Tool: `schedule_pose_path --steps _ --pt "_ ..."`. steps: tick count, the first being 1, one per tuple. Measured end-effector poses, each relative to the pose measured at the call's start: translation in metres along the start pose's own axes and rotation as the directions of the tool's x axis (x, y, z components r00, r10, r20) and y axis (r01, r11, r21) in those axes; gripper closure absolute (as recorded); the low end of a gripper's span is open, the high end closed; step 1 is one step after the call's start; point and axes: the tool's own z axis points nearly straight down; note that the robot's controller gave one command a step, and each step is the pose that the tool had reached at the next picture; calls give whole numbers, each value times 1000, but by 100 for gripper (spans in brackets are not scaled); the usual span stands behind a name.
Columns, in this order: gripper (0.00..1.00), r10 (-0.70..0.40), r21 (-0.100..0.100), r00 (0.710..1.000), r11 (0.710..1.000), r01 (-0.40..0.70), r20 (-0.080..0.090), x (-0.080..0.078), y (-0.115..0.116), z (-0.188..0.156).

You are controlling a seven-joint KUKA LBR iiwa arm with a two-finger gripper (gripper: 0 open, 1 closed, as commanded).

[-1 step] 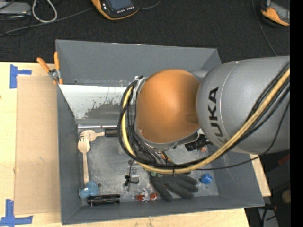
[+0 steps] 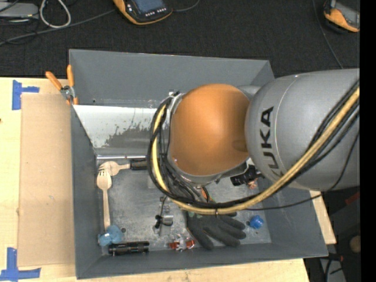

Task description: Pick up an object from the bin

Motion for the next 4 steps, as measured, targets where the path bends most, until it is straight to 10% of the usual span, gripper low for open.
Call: schedule_pose_path --steps 2,3,4 --pt "0 -93 1 996 996 93 -3 -2 -3 16" --pt "0 49 0 999 999 -49 -3 6 -16 93" --pt "0 -6 0 1000 1000 6 -2 2 -9 54"
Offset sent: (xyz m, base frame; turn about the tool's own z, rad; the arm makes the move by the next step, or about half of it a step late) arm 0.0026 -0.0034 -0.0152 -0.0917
